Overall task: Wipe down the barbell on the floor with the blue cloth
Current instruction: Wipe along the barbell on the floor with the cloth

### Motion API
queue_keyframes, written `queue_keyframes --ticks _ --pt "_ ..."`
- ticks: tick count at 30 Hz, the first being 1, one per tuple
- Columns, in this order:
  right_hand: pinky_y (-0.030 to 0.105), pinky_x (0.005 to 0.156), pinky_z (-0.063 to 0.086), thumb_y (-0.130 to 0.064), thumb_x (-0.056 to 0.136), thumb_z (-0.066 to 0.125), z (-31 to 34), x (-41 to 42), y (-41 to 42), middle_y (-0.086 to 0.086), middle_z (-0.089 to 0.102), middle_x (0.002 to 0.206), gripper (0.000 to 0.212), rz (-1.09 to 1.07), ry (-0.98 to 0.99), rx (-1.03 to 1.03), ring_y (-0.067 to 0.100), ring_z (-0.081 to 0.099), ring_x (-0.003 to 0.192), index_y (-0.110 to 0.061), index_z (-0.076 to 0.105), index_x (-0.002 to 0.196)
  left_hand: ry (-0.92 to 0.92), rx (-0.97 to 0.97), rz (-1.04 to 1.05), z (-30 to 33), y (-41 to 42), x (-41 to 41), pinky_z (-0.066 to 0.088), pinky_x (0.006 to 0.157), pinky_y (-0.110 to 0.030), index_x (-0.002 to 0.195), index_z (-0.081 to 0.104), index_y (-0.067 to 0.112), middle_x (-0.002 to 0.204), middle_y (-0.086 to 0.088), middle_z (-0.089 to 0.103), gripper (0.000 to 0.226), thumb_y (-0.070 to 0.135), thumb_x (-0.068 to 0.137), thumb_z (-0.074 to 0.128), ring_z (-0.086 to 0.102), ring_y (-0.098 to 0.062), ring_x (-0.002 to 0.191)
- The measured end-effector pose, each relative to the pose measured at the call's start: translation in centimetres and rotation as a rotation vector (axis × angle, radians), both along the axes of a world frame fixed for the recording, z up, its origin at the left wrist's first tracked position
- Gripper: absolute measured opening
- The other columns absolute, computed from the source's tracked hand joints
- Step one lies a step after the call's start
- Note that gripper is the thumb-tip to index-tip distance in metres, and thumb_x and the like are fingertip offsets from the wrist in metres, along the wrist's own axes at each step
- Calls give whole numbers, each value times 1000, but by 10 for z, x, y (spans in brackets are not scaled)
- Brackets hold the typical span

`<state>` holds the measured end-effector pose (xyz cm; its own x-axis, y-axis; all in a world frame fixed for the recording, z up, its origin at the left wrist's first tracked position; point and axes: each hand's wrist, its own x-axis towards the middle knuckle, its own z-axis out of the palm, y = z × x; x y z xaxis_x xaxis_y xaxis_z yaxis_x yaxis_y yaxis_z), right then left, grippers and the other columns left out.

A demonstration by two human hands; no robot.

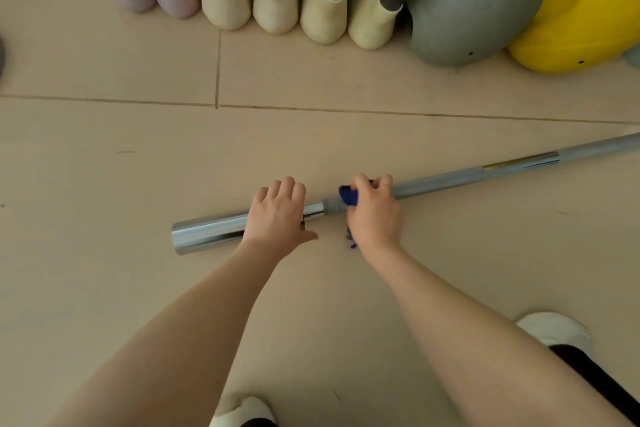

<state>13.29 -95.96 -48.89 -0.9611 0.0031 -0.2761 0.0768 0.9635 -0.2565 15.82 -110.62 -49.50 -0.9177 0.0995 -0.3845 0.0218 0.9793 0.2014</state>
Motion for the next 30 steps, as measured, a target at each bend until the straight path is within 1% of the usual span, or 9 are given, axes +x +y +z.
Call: queue_keyframes --ticks 4,8,11,13,16,20,23,28,30 --pt "37 65 46 -10 81 59 5 27 -23 12 44 108 21 240 -108 -115 32 56 77 -14 57 102 13 86 -54 6 -2 0 35 90 -32 108 50 11 110 -4 52 57 55 75 63 49 -26 105" --pt "33 56 35 -11 83 54 7 22 -4 11 45 106 20 318 -138 -43 31 54 77 -14 58 102 -15 152 -93 4 -17 16 35 96 -34 122 51 14 117 -4 55 65 52 72 69 50 -26 113" --pt "34 58 39 -12 82 56 6 15 16 12 47 106 20 203 -45 32 34 56 83 -16 60 101 -46 145 -123 2 -20 19 24 110 -35 141 34 13 146 -5 37 76 57 83 55 32 -24 136" --pt "36 60 43 -12 81 57 5 13 18 12 46 108 20 80 -30 30 34 57 84 -16 60 101 -133 171 -97 2 -19 16 13 115 -34 148 18 11 154 -3 25 78 53 89 48 16 -20 143" --pt "37 66 48 -13 82 58 7 22 -1 10 44 112 19 1 -65 -50 34 58 84 -17 61 100 -186 150 -94 6 -14 20 14 115 -32 148 16 10 150 -6 31 75 42 89 51 16 -20 143" --pt "37 69 51 -12 82 58 7 42 -12 10 42 115 20 170 -131 -151 34 57 82 -16 62 101 -157 112 -104 9 -8 24 20 112 -32 145 24 12 140 -6 39 76 38 82 58 23 -24 137" --pt "37 71 51 -15 84 56 5 31 14 10 42 114 23 257 -166 -85 34 58 86 -19 62 106 -171 102 -113 8 -1 25 23 109 -31 140 35 15 134 -4 40 72 47 80 60 29 -23 131" --pt "35 73 48 -18 84 56 4 20 32 10 45 116 21 -52 -115 -64 35 61 84 -20 64 104 -196 196 64 9 7 21 35 97 -31 129 51 16 120 -5 47 56 41 81 64 45 -23 116" --pt "34 72 47 -18 84 56 6 33 11 9 44 116 19 18 -155 -89 34 61 83 -18 64 101 -203 170 61 10 7 19 34 97 -31 130 49 18 122 -5 48 59 40 79 67 44 -24 118"
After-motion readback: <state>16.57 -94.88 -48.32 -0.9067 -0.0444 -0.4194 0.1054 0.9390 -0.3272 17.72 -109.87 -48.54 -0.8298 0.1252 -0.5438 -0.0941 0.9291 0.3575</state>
